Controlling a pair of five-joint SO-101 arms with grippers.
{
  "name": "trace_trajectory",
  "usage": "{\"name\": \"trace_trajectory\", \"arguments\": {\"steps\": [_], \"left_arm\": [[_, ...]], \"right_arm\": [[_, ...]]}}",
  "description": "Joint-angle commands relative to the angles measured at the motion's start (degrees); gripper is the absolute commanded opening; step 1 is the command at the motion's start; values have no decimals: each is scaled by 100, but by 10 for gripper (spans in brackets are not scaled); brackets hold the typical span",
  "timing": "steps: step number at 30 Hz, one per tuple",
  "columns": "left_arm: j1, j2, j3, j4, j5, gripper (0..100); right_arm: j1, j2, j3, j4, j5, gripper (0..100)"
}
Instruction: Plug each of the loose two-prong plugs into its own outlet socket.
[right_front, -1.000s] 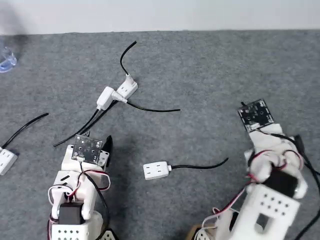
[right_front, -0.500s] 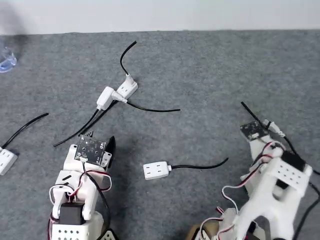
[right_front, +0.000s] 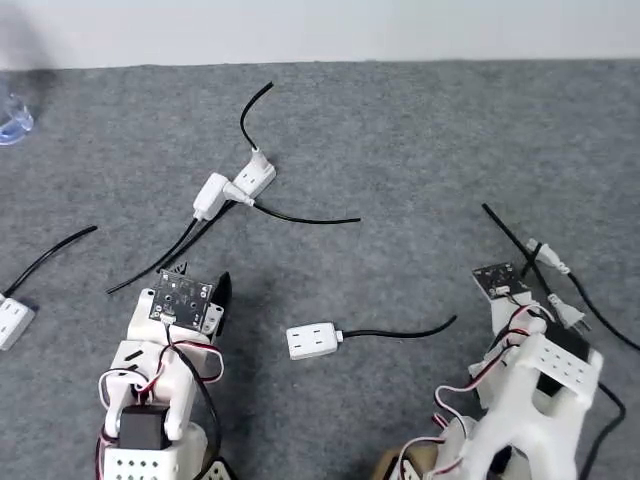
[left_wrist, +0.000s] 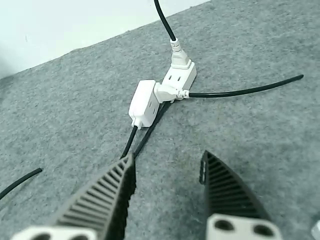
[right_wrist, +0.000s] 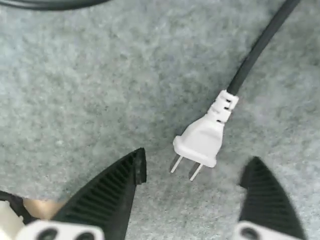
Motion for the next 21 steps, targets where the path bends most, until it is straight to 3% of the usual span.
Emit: {"name": "trace_trajectory", "arguments": {"steps": [1,5,15,21], "left_arm": [[18,-62,-22,9,-53,198],[18,-62,-22,18,-53,198],[18,-62,-22,18,-53,198],[26,-62,-22,18,-53,198]], "right_arm": [[-48,-101,-26,-57,-26,116],[-48,-92,-26,-145,229,4],[-92,-189,-299,-585,193,9],[-593,-655,-1301,-66,-730,9]]}}
